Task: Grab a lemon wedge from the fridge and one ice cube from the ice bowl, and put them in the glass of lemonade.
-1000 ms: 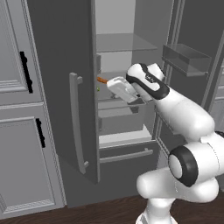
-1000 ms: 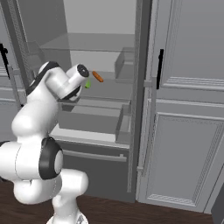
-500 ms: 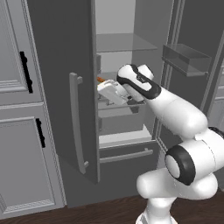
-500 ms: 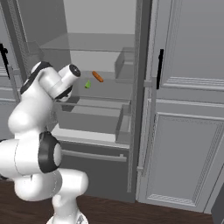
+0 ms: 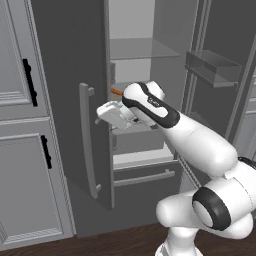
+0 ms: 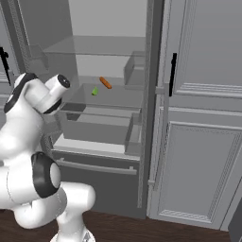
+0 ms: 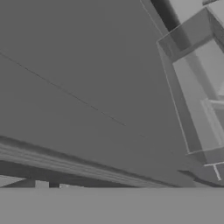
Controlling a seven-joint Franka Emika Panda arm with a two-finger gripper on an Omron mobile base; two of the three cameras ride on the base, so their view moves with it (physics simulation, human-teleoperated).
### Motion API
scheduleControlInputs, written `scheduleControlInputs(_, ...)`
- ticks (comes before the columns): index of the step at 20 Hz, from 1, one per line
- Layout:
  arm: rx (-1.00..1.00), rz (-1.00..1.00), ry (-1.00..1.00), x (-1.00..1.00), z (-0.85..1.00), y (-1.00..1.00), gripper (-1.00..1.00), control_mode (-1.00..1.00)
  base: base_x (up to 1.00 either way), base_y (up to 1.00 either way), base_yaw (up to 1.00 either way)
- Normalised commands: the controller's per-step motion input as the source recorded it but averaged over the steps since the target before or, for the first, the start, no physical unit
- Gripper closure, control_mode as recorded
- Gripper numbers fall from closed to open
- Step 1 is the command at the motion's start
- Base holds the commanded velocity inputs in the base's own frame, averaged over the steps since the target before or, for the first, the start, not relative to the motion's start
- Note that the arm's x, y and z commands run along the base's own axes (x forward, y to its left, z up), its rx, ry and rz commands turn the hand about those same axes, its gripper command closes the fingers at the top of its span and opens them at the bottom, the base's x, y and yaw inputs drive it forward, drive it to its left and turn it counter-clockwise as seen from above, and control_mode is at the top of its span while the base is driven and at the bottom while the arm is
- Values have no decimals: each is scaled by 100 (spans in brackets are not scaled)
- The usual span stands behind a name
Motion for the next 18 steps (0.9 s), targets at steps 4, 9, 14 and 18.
scheduleControlInputs(4, 0, 5, -6, -5, 1, 22, -100, -100, 0, 0, 0)
scheduleControlInputs(9, 7, 1, -17, 2, 16, -49, -100, -100, 0, 0, 0)
scheduleControlInputs(14, 18, 15, -9, -9, 36, -72, -100, -100, 0, 0, 0)
scheduleControlInputs(18, 9, 23, 6, 90, 0, -35, -100, -100, 0, 0, 0)
